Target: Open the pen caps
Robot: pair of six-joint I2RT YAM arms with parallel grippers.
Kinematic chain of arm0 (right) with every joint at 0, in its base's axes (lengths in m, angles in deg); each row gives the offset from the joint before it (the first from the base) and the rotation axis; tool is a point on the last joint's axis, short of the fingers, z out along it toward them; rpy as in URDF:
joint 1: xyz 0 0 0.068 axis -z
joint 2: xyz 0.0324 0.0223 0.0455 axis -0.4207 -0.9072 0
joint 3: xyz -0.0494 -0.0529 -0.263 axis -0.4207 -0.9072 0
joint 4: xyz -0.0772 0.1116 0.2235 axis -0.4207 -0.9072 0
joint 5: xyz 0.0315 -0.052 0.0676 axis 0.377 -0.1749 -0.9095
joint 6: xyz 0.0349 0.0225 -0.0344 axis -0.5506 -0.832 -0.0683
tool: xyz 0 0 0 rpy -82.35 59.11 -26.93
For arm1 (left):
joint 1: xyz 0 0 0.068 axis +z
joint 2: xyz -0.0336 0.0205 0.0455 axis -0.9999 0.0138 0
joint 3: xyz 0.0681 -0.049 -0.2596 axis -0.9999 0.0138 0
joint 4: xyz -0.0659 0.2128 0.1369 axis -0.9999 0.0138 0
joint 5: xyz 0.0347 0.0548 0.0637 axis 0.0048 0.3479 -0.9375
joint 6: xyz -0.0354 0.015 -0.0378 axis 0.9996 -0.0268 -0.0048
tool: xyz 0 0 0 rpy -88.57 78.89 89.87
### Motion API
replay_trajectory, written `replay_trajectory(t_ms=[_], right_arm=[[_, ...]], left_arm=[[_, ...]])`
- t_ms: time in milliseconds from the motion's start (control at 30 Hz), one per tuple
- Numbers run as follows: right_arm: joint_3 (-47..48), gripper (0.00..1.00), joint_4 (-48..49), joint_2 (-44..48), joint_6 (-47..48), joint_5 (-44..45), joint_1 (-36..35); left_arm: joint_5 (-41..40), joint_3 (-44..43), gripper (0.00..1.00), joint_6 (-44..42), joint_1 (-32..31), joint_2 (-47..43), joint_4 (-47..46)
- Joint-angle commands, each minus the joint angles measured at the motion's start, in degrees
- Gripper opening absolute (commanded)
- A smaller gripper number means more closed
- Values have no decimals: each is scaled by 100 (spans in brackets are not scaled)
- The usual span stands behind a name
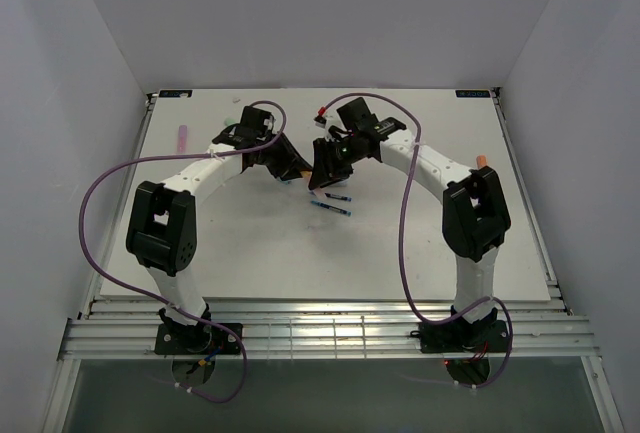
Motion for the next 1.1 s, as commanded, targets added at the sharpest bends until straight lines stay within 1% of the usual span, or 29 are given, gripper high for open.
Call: replay_trajectory(t_ms=[0,100,133,300,433,833,900,1000,1033,1067], right_arm=[[404,36,71,-91,78,-130,-19],[501,40,54,-161,61,-130,-19],[510,43,71,-170,52,-130,-19],[405,46,159,-161,-18,-130,-28],[308,45,256,-135,-71,-148,-46],[-52,45,449,-65,-150,-60,-160],[-87,44,502,-47,-168,-25,-169],[-158,32,502,-3,-194,80,-169],[-193,21,502,32,-203,107,-177],[-263,15,502,58,-212,142,-178]], left_arm=[[-16,-136,0,-117,-14,-237,105],[-16,-101,0,-99,-14,-245,97],[-16,-110,0,-91,-14,-245,105],[-60,-119,0,-73,-14,-272,97],[-95,-110,0,-3,-23,-298,105],[-60,-101,0,235,-14,-351,105],[-51,-101,0,270,-14,-368,105],[-86,-66,0,279,-14,-412,97],[-86,-49,0,279,-14,-421,105],[-104,-22,0,279,-14,-447,105]])
